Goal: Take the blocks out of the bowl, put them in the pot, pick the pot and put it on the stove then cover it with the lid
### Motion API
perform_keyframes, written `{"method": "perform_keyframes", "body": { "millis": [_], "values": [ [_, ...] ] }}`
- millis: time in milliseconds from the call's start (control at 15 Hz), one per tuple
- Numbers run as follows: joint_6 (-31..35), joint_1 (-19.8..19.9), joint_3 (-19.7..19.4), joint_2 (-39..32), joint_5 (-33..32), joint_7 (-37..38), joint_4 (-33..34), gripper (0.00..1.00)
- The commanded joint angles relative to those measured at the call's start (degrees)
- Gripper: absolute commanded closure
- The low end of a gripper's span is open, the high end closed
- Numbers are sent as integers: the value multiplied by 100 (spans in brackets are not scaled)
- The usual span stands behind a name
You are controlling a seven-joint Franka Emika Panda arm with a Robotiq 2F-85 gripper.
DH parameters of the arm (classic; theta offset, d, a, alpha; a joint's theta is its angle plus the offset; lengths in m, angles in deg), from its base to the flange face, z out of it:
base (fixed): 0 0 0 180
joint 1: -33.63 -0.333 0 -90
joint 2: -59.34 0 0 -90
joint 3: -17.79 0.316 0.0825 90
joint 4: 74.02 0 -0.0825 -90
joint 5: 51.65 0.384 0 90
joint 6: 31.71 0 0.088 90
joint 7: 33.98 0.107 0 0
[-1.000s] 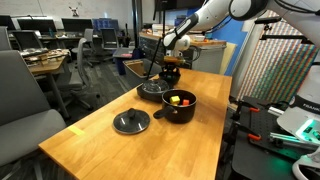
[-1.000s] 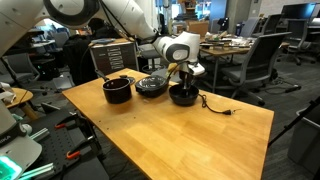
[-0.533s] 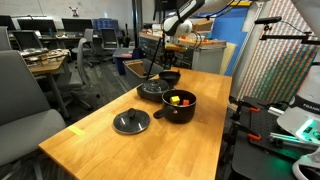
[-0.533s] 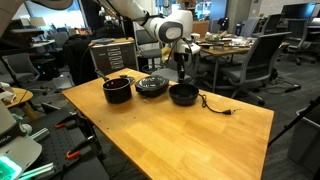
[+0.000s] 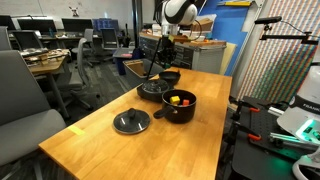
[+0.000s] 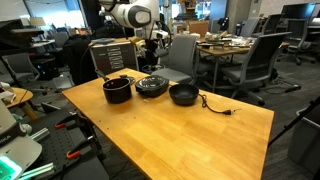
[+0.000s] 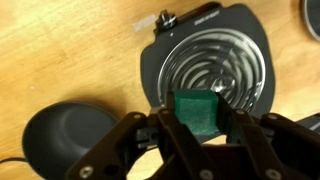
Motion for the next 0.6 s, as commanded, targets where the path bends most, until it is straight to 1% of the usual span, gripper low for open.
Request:
{"method": "perform_keyframes", "body": {
  "millis": [0,67,267,467,533],
  "values": [
    [320,-238,399,1036,-25,-542,-1332,83],
    [278,-321,529,1191,45,-568,-1582,83],
    [749,-648,841,1556,80,-132,-2482,83],
    [1437,-867,1051,1562,172,211,-3097,83],
    [1578,-901,1106,1503,254,241,-3211,83]
  ]
}}
